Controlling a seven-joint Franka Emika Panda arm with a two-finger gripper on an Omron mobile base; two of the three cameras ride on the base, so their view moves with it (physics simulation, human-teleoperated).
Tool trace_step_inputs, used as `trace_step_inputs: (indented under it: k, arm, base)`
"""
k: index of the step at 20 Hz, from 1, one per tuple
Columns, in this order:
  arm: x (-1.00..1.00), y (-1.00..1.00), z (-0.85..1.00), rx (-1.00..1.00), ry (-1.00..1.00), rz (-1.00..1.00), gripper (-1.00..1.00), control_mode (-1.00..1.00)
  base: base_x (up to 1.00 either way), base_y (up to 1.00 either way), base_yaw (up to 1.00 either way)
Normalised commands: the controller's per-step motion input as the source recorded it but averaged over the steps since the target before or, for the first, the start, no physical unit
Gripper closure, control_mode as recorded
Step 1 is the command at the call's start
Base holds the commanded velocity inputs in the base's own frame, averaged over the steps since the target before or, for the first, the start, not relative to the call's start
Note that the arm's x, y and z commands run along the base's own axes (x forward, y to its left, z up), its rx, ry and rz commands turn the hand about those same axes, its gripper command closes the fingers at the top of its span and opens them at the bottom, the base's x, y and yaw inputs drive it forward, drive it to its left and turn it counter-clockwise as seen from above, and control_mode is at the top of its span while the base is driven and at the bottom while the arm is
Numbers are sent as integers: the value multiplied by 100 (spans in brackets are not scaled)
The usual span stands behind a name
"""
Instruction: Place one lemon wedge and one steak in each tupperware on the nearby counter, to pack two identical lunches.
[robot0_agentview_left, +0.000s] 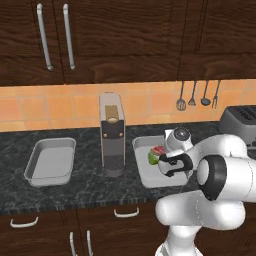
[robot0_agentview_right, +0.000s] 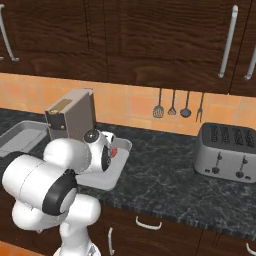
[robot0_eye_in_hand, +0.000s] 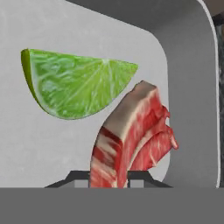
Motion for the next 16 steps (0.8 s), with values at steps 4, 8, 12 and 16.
trace_step_inputs:
  k: [4,8,12,16]
  arm:
    - [-29,-1,48,1,2,0,-100,-100]
    - [-37,-2,100,3,0,0,-100,-100]
    - [-77,0,26,0,-2,2,-100,-100]
    - [-100,1,0,0,-8,1,-100,-100]
  base:
    - [0,0,0]
    - [0,0,0]
    - [0,0,0]
    - [0,0,0]
